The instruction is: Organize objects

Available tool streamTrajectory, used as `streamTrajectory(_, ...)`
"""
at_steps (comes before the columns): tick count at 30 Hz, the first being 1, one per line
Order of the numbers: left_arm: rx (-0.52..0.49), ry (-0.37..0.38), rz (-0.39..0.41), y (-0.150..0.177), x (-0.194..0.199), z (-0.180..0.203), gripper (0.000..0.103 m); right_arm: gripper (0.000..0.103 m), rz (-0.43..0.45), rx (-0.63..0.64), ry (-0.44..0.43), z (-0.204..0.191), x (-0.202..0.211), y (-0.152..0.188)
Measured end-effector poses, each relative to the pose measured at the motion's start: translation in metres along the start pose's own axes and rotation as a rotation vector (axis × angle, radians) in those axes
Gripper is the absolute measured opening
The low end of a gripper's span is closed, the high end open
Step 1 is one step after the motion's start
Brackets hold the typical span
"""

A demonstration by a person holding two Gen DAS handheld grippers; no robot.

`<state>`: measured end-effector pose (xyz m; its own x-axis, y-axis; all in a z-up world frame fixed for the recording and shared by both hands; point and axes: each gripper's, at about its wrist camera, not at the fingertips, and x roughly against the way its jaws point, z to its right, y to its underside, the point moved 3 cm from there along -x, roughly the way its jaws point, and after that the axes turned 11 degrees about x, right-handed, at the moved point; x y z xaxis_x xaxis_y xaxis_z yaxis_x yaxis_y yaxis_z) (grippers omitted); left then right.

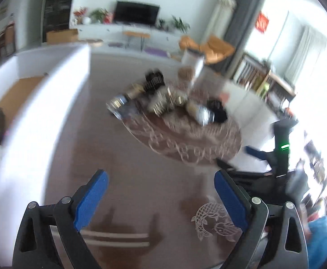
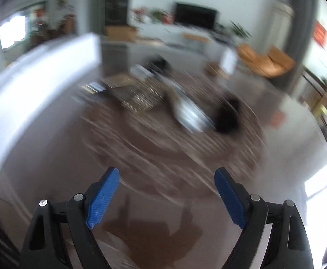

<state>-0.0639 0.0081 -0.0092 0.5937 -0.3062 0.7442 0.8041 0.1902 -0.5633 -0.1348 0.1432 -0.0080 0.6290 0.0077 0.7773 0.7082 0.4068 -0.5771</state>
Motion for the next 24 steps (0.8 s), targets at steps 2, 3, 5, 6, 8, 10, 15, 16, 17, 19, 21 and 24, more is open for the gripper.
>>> streamTrajectory(2, -0.013, -0.029, -0.026, 0.003, -0.024, 0.005, 0.096, 0.087, -0.049, -0.046, 0.029, 0.027, -0.011, 0.025)
streamTrajectory(3, -0.021, -0.057, -0.036, 0.004, -0.037, 0.008, 0.096, 0.087, -0.063, -0.061, 0.04, 0.041, -0.014, 0.033)
streamTrajectory(5, -0.034, -0.1, -0.043, 0.006, -0.053, 0.008, 0.096, 0.091, -0.064, -0.084, 0.039, 0.05, -0.016, 0.044)
streamTrajectory(6, -0.04, -0.121, -0.045, 0.008, -0.06, 0.005, 0.096, 0.091, -0.055, -0.099, 0.035, 0.054, -0.015, 0.046)
streamTrajectory(8, -0.031, -0.133, -0.047, 0.012, -0.064, -0.002, 0.096, 0.093, -0.046, -0.114, 0.038, 0.055, -0.015, 0.047)
streamTrajectory(10, -0.016, -0.135, -0.045, 0.019, -0.065, -0.007, 0.096, 0.095, -0.038, -0.113, 0.043, 0.056, -0.014, 0.046)
streamTrajectory(15, -0.026, -0.204, -0.035, 0.023, -0.069, -0.018, 0.096, 0.1, -0.044, -0.102, 0.077, 0.051, -0.013, 0.045)
streamTrajectory(16, -0.024, -0.204, -0.032, 0.023, -0.069, -0.019, 0.096, 0.101, -0.045, -0.107, 0.073, 0.052, -0.013, 0.046)
streamTrajectory(17, -0.026, -0.209, -0.026, 0.024, -0.069, -0.019, 0.096, 0.102, -0.047, -0.111, 0.068, 0.051, -0.013, 0.049)
streamTrajectory(19, -0.049, -0.234, -0.026, 0.026, -0.071, -0.017, 0.096, 0.102, -0.052, -0.127, 0.054, 0.053, -0.013, 0.051)
streamTrajectory(21, -0.072, -0.257, -0.028, 0.027, -0.072, -0.014, 0.097, 0.103, -0.054, -0.138, 0.043, 0.054, -0.015, 0.052)
streamTrajectory(24, -0.089, -0.26, -0.037, 0.027, -0.074, -0.012, 0.103, 0.103, -0.055, -0.144, 0.036, 0.054, -0.016, 0.053)
